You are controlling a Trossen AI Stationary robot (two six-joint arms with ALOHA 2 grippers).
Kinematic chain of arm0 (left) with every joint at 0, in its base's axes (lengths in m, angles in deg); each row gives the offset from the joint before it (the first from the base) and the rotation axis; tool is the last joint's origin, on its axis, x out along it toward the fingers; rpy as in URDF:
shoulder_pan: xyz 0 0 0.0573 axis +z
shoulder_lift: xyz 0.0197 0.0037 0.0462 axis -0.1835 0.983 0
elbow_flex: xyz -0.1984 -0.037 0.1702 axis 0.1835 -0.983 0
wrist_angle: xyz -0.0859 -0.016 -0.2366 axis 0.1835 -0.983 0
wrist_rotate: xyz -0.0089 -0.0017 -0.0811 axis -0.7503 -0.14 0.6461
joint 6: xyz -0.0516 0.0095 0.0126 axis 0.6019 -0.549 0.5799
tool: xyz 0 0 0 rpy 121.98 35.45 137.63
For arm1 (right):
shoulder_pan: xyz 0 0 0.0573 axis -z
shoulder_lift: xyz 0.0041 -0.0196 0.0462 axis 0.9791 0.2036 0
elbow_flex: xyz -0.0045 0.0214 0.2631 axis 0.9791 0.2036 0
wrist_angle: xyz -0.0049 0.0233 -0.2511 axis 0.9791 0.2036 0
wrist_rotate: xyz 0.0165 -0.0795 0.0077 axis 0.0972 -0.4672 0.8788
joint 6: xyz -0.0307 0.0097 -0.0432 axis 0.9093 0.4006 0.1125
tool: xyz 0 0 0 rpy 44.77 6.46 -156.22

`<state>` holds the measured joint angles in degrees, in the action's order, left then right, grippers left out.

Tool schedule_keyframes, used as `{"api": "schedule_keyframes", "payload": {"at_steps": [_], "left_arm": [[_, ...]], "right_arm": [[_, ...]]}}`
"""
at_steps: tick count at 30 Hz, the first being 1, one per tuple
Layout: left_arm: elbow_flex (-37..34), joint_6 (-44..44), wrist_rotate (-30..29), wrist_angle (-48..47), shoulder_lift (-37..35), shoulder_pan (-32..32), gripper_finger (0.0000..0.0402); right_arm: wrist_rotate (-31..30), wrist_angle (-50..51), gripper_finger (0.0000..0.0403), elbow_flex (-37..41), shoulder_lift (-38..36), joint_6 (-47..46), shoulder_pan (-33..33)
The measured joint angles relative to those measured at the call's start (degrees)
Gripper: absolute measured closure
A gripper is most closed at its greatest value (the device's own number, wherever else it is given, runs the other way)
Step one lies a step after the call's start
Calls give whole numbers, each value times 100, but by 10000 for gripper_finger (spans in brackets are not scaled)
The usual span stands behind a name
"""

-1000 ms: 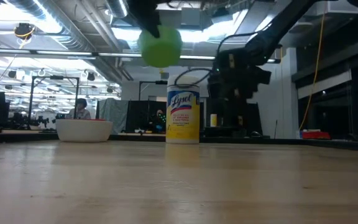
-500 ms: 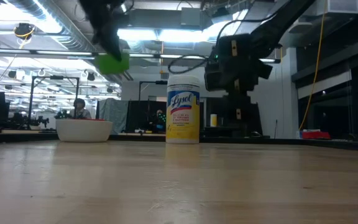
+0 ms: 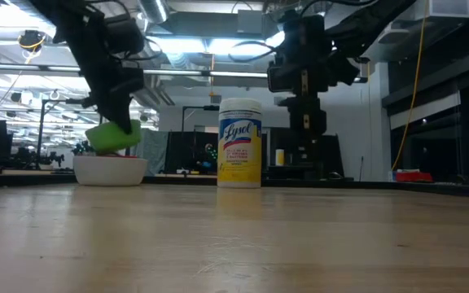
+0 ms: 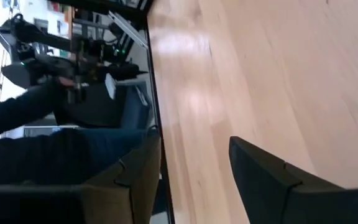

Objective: Nest bowls inside each other
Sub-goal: Stack the green bowl on top of the red bowl

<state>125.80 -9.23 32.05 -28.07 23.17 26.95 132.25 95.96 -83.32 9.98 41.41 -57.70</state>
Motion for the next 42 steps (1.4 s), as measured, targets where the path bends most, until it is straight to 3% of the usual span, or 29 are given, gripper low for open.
{"api": "schedule_keyframes", "payload": {"at_steps": [22, 38, 42], "left_arm": [[-471, -962, 314, 324, 20, 641, 400], [-470, -1515, 873, 306, 512, 868, 399], [-458, -1559, 1070, 452, 469, 871, 374]], "right_arm": [[-103, -1892, 224, 0, -2, -1654, -42], [-149, -2087, 230, 0, -2, -1788, -166], [-149, -2087, 222, 0, -2, -1788, -166]]}}
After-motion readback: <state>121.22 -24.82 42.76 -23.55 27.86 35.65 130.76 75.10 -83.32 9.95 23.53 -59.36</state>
